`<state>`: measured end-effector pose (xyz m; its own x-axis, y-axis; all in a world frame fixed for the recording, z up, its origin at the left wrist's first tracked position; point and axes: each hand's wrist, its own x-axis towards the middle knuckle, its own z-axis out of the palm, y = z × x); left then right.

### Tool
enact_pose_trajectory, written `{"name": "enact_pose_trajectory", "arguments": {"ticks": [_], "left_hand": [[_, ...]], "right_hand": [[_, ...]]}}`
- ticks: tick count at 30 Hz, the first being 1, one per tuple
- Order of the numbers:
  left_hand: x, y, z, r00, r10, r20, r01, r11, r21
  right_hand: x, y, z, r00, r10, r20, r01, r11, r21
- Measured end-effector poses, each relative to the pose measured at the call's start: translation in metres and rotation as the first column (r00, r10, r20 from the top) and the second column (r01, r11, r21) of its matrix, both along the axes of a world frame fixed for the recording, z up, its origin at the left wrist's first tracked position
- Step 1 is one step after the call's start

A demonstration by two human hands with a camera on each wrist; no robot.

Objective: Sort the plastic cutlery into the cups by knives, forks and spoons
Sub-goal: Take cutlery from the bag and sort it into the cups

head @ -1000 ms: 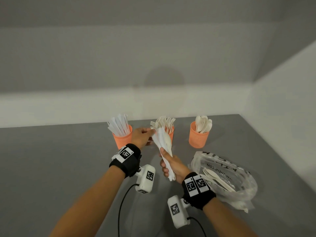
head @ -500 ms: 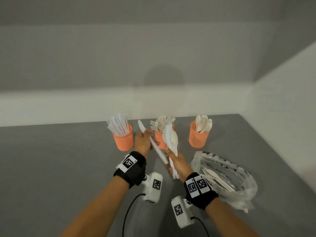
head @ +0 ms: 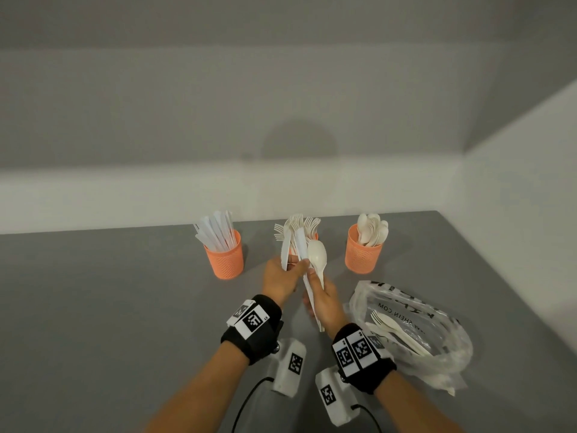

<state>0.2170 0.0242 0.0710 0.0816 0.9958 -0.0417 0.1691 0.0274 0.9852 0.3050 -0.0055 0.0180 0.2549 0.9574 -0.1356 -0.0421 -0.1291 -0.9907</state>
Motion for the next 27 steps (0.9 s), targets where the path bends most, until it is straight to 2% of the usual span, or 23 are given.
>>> {"name": "enact_pose_trajectory", "arguments": {"ticks": [9, 12, 15, 18, 23, 27], "left_hand": [[0.006, 0.008, -0.019, 0.994, 0.097, 0.044, -0.096, 0.995, -0.03], [0.007, 0.004, -0.018, 0.994, 0.041, 0.106, -0.035, 0.998, -0.057], [0.007, 0.001, -0.018, 0.993, -0.008, 0.117, 0.01, 1.0, -0.02], [0.007, 0.003, -0.021, 0.992, -0.012, 0.126, 0.016, 0.999, -0.028], [0.01, 0.005, -0.025, 0.985, 0.036, 0.169, -0.022, 0.996, -0.081], [0.011, 0.003, -0.025, 0.983, 0.013, 0.186, -0.011, 1.0, -0.015]], "right_hand": [[-0.003, 0.004, 0.004, 0.995, 0.047, -0.093, -0.042, 0.998, 0.055], [-0.002, 0.005, 0.0, 0.999, 0.044, -0.011, -0.043, 0.997, 0.069], [-0.001, 0.005, -0.003, 0.999, 0.052, 0.016, -0.053, 0.996, 0.074], [0.0, 0.004, -0.003, 0.999, 0.047, -0.005, -0.047, 0.996, 0.08], [-0.001, 0.005, 0.0, 0.989, 0.005, -0.149, 0.004, 0.998, 0.063], [0.002, 0.007, 0.0, 0.994, -0.01, -0.108, 0.017, 0.998, 0.066]]}}
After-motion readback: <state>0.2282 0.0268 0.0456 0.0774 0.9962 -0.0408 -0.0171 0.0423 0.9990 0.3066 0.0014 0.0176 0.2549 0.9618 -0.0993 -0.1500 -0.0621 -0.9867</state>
